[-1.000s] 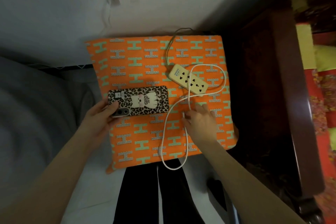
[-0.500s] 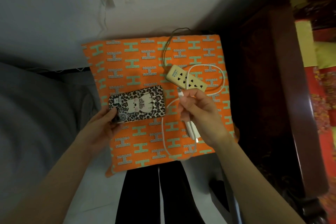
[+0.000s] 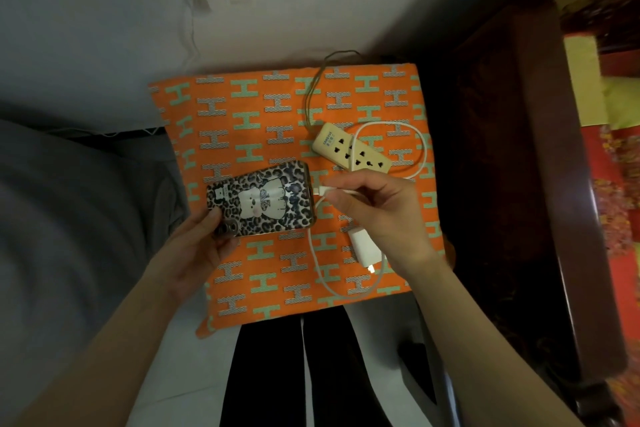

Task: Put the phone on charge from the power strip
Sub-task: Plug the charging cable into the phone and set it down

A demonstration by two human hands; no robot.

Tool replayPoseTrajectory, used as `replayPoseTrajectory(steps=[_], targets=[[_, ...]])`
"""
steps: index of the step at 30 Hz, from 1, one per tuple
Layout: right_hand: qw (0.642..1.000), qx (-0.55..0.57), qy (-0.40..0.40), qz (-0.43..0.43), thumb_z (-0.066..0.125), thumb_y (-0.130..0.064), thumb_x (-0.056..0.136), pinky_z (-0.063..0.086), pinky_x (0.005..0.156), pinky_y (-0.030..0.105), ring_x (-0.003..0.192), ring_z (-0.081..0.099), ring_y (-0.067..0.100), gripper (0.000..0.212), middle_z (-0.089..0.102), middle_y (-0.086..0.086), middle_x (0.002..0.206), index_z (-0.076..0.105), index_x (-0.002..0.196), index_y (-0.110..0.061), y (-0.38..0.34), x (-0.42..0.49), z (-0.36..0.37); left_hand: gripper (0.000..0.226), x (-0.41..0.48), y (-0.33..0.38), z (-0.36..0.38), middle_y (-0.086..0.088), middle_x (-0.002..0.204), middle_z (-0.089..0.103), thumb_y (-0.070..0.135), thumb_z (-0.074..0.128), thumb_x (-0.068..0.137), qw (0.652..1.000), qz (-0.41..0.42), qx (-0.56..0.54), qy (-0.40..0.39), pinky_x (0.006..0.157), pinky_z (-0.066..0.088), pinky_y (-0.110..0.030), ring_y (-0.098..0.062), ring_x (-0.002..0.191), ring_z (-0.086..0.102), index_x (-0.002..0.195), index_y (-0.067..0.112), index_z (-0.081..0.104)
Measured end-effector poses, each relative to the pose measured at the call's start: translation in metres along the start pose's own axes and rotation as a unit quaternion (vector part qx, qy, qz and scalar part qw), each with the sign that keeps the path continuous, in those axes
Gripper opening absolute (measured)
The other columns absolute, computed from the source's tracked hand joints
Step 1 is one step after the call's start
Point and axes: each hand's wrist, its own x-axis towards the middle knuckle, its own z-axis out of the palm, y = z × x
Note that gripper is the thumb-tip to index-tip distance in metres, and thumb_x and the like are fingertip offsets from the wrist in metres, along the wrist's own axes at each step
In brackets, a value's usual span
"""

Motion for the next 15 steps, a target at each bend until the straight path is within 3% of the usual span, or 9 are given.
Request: replayPoseTrajectory(steps=[8,13,15], targets=[[0.990,-0.142,-0.008,-0.020,0.073,-0.003,0.079,0.052,0.069,0.018,0.078,0.068,0.008,0.010,0.072,-0.002,0.083,0.073,0.086,-0.011,0.004,0.003,-0.011,0.033,0.002,0.000,0.000,-0.008,0.106,0.060,0.017,0.057,0.078,0.999,-0.005,0.027,0.030,0.082,0.052,-0.031,-0.023,0.101,0.055,0.111,0.013,0.058],[0.966,-0.256,-0.026,-0.009,0.075,-0.009,0.079,0.055,0.069,0.032,0.076,0.067,0.009,0.007,0.074,0.004,0.087,0.075,0.087,-0.010,0.009,0.005,-0.018,0.040,0.002,0.004,-0.003,-0.010,0.106,0.065,0.017,0.059,0.077,0.995,0.011,0.081,0.048,0.086,0.050,-0.040,-0.024,0.097,0.063,0.116,0.009,0.058],[0.970,-0.242,-0.031,0.013,0.074,-0.008,0.079,0.058,0.072,0.035,0.079,0.069,0.011,0.008,0.075,0.005,0.088,0.075,0.086,-0.009,0.011,0.005,-0.018,0.042,0.002,0.006,-0.003,-0.011,0.106,0.066,0.018,0.061,0.076,0.994,0.019,0.091,0.057,0.085,0.050,-0.040,-0.023,0.095,0.064,0.116,0.008,0.058]])
